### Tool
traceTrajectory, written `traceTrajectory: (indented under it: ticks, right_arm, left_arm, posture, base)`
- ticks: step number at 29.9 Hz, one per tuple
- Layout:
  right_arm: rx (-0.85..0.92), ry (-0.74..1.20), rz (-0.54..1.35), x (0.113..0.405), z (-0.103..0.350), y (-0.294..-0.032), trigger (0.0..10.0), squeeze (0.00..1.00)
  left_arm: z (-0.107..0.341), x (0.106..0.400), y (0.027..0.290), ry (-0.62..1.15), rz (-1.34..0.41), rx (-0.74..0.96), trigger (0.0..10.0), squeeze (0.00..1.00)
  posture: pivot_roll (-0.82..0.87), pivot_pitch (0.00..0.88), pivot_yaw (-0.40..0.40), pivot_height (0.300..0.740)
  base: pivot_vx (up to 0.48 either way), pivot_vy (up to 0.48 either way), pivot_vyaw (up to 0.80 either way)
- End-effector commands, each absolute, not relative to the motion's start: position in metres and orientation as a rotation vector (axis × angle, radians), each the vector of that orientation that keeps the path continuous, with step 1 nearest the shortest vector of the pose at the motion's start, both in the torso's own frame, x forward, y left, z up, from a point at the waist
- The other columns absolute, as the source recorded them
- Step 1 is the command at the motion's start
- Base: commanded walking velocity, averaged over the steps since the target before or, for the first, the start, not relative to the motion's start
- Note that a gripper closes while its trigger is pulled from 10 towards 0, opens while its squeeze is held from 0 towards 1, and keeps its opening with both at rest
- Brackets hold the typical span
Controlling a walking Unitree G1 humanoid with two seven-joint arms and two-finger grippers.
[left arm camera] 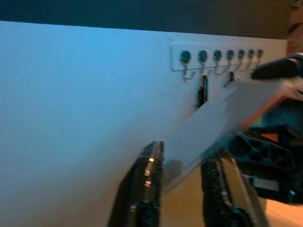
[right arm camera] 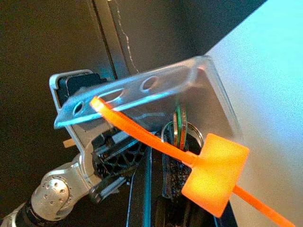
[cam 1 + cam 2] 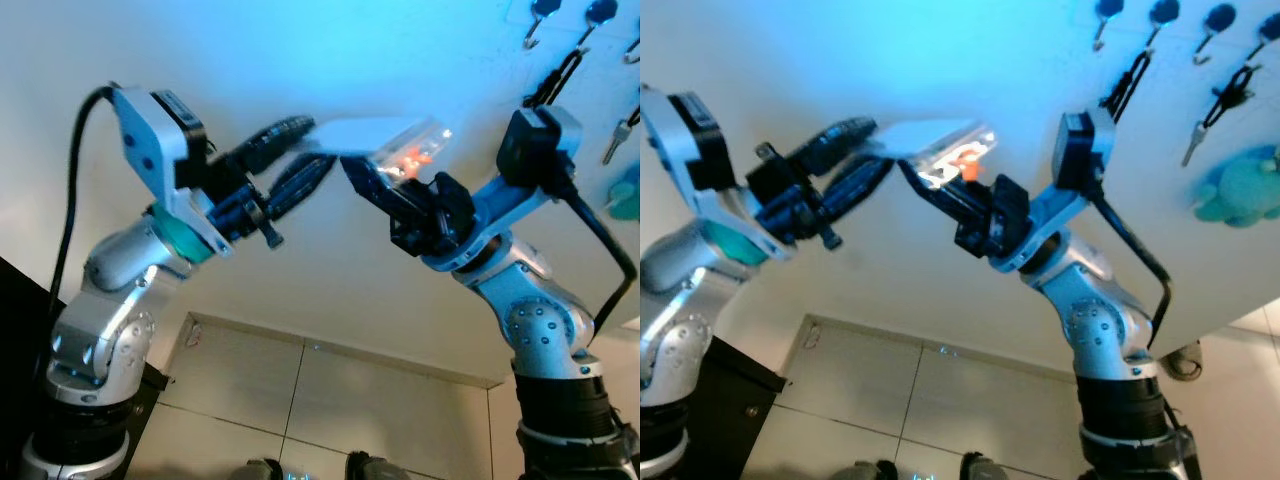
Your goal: Hang keys on a hook
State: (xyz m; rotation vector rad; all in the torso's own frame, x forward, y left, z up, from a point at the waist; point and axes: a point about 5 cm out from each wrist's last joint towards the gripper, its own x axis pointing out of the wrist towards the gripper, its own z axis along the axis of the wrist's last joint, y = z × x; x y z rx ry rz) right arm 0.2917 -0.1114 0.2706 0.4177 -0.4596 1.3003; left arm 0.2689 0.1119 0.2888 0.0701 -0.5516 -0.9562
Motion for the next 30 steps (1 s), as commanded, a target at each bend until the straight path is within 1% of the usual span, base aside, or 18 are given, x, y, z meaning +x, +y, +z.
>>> traceTrajectory:
  ticks: [1, 3, 9, 13, 24, 25, 26, 27, 28, 29, 30]
  right_arm:
    - [0.41, -0.469, 1.292, 0.292, 0.273, -0.111, 0.0, 0.0]
    - [0.412, -0.47, 1.289, 0.293, 0.274, -0.11, 0.0, 0.0]
    - [0.414, -0.469, 1.29, 0.293, 0.274, -0.108, 0.0, 0.0]
    - [0.413, -0.461, 1.296, 0.293, 0.273, -0.105, 0.0, 0.0]
    - [0.425, -0.457, 1.303, 0.291, 0.27, -0.103, 0.0, 0.0]
    - [0.43, -0.458, 1.282, 0.292, 0.27, -0.104, 8.0, 0.0]
    - [0.447, -0.459, 1.267, 0.294, 0.271, -0.106, 10.0, 0.0]
    - [0.447, -0.459, 1.267, 0.294, 0.271, -0.106, 10.0, 0.0]
    - [0.468, -0.463, 1.257, 0.294, 0.271, -0.108, 10.0, 0.4]
    - [0.481, -0.468, 1.252, 0.294, 0.271, -0.11, 10.0, 0.7]
    - [0.482, -0.472, 1.251, 0.293, 0.27, -0.112, 10.0, 0.72]
  left_arm:
    - [0.284, 0.26, 0.103, -0.535, -1.041, 0.086, 0.0, 0.0]
    - [0.28, 0.259, 0.101, -0.51, -1.064, 0.1, 0.0, 0.0]
    - [0.276, 0.261, 0.102, -0.492, -1.052, 0.129, 0.0, 0.0]
    - [0.273, 0.268, 0.105, -0.477, -1.0, 0.166, 0.0, 0.0]
    - [0.273, 0.274, 0.11, -0.48, -0.951, 0.179, 0.0, 0.0]
    - [0.274, 0.275, 0.111, -0.483, -0.946, 0.179, 0.0, 0.0]
    - [0.276, 0.275, 0.114, -0.492, -0.943, 0.177, 0.0, 0.0]
    - [0.276, 0.275, 0.114, -0.492, -0.943, 0.177, 0.0, 0.0]
    - [0.279, 0.274, 0.116, -0.506, -0.942, 0.172, 0.0, 0.0]
    - [0.283, 0.273, 0.12, -0.523, -0.944, 0.169, 0.0, 0.0]
    - [0.287, 0.272, 0.123, -0.538, -0.945, 0.171, 0.0, 0.0]
  posture:
    - [-0.02, 0.129, 0.059, 0.74]
    - [-0.02, 0.126, 0.058, 0.74]
    - [-0.02, 0.125, 0.058, 0.74]
    - [-0.02, 0.119, 0.058, 0.74]
    - [-0.02, 0.113, 0.057, 0.74]
    - [-0.02, 0.115, 0.055, 0.74]
    - [-0.02, 0.115, 0.055, 0.74]
    - [-0.02, 0.115, 0.055, 0.74]
    - [-0.02, 0.121, 0.052, 0.74]
    - [-0.02, 0.121, 0.052, 0.74]
    - [-0.02, 0.121, 0.052, 0.74]
  base:
    - [0.0, 0.0, 0.0]
    - [0.0, 0.0, 0.0]
    - [0.0, 0.0, 0.0]
    - [0.0, 0.0, 0.0]
    - [0.0, 0.0, 0.0]
    - [0.0, 0.0, 0.0]
    - [0.0, 0.0, 0.0]
    - [0.0, 0.0, 0.0]
    - [0.0, 0.0, 0.0]
    - [0.0, 0.0, 0.0]
    - [0.0, 0.0, 0.0]
